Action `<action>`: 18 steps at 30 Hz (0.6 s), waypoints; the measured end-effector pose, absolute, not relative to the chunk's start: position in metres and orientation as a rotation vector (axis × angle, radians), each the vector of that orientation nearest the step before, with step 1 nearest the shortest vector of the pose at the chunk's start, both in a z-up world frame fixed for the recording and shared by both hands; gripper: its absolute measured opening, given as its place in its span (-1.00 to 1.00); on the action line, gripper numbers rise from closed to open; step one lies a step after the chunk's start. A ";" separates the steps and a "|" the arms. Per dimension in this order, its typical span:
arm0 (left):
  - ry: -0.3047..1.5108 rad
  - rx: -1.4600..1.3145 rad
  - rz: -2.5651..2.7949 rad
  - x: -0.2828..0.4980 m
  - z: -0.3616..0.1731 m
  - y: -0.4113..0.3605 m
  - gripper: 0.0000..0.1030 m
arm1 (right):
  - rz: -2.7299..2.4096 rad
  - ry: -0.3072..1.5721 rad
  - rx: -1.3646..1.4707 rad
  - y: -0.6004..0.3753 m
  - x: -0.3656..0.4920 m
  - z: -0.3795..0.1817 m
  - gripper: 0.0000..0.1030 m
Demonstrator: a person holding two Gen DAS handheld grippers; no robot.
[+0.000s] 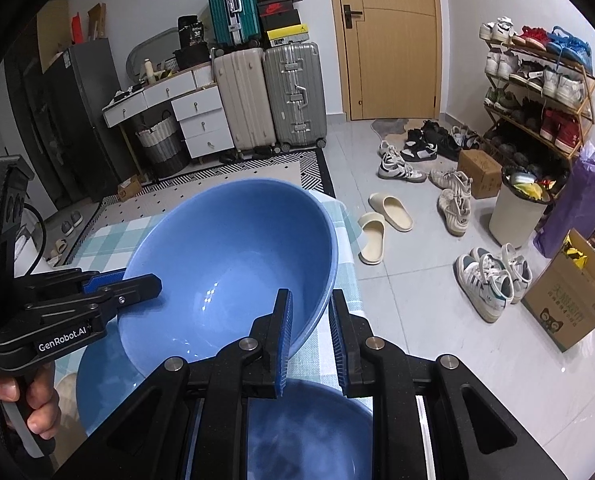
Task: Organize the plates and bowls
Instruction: 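Lift the blue bowl with both grippers and tilt it up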
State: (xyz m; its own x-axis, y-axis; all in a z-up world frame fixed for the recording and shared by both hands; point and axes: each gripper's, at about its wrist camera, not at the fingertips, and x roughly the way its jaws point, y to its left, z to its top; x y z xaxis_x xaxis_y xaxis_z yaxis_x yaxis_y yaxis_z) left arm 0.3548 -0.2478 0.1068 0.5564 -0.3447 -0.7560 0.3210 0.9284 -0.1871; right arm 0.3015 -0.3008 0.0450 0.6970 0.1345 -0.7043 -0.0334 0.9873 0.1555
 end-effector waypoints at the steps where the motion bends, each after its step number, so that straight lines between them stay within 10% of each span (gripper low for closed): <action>1: 0.897 -0.030 -0.393 0.353 0.108 -0.248 -0.68 | 0.096 0.791 0.133 -0.300 0.299 0.047 -0.63; 18: 0.840 -0.028 -0.360 0.302 0.142 -0.223 -0.67 | 0.136 0.738 0.107 -0.282 0.266 0.075 -0.62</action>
